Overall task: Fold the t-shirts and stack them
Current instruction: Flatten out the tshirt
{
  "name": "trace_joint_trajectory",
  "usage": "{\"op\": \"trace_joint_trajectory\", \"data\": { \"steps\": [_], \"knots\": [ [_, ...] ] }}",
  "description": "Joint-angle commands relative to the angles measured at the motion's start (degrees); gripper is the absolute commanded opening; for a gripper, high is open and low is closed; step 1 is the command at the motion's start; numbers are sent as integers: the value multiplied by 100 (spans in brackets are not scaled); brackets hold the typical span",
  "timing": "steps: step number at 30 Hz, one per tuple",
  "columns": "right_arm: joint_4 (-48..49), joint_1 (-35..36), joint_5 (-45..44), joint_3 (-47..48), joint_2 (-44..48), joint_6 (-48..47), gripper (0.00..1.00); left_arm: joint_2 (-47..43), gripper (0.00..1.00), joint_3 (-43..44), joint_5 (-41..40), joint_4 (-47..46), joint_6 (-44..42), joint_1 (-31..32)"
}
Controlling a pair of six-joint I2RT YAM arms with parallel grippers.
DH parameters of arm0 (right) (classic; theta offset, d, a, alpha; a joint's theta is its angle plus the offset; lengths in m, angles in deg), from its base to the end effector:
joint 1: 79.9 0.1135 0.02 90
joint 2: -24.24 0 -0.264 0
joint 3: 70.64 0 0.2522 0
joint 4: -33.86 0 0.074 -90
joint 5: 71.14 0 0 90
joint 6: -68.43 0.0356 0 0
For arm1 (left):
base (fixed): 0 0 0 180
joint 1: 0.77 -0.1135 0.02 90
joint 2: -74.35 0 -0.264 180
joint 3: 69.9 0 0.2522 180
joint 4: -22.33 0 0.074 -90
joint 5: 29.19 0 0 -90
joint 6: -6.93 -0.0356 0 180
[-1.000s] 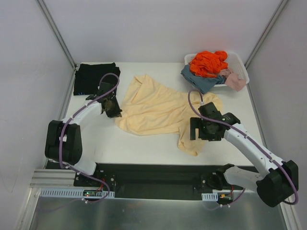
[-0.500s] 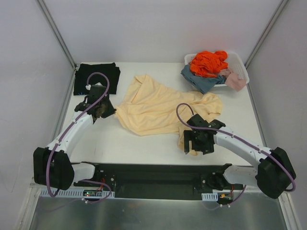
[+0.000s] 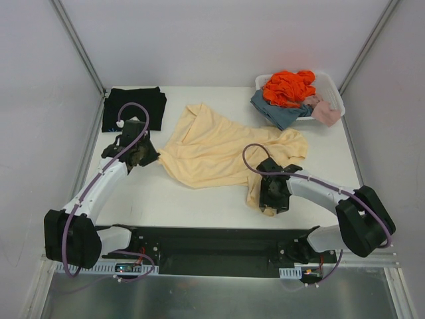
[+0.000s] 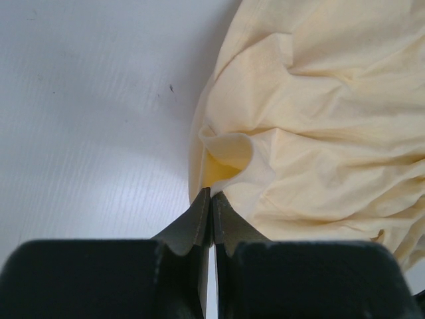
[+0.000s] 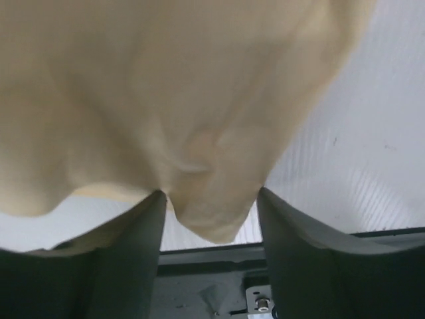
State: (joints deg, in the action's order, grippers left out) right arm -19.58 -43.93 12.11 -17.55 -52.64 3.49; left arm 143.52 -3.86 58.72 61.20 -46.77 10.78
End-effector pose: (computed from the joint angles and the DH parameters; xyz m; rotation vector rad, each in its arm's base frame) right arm 0.1765 0.1229 0.1622 -0.2558 2.8788 0.0174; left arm 0.2544 -0.0507 0.2732 -0.5187 2.2758 -0.3825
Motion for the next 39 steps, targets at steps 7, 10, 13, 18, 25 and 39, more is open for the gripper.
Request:
{"op": "trace_joint_trajectory", "data": {
  "steps": [7,10,13,18,25,39],
  "knots": [
    [-22,-195,-160,-303,278,201,35,-351,0,-50,-257,118,115,-21],
    [-22,-379,-196,-452,480,201,26,-360,0,-24,-310,126,124,-21],
    [-83,-546,-274,-418,647,88,14,-386,0,55,-389,196,124,-21],
    [-654,-661,-1186,502,1410,-378,1,-623,0,520,-442,249,115,-21],
    [-761,-1012,-2893,2514,2309,-1327,1,-1097,0,1566,-292,232,-17,-21],
    [734,-1100,-2748,6452,2520,-4157,1,-2451,0,3684,-231,-471,-763,-21]
  ]
}}
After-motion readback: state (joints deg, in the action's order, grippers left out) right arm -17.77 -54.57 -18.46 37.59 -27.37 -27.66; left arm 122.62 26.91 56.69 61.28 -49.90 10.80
